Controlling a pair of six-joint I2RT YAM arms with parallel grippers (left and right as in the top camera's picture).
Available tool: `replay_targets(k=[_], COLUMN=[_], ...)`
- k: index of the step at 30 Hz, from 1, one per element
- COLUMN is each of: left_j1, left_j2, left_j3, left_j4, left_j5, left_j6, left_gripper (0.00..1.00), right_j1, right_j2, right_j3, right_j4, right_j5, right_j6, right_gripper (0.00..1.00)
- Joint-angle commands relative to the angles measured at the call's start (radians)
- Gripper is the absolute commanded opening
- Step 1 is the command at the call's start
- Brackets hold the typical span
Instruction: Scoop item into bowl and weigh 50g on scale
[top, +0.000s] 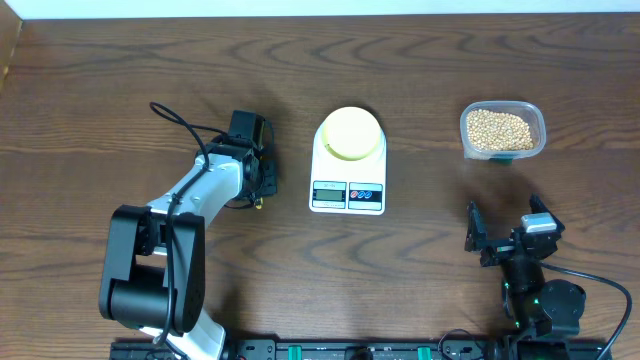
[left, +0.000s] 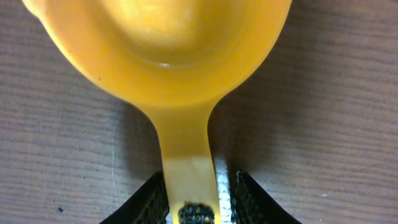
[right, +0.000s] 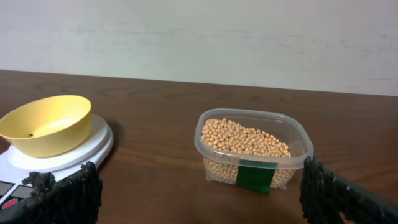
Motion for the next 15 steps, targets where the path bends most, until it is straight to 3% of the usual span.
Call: replay_targets(k=[1,8,15], left_j1=[0.003,0.003,0.003], left_j2=[0.014,0.014,0.014], left_j3=[-0.016,-0.016,-0.017], left_j4=[-0.017,0.001,-0.042], left_j5=[-0.006,-0.006,-0.006], left_j6=[-0.008,-0.008,-0.058], left_gripper=[0.34,0.34,0.27], right_j1=[0.002,0.002,0.002], right_j2=[-0.003,-0.003,-0.003], right_j3=[-0.001,-0.001,-0.001], right_j4=[-0.004,-0.004,-0.004], right_j5=[0.007,0.007,0.007], right_j6=[-0.011,-0.011,-0.011], right_gripper=[0.99,0.99,0.99])
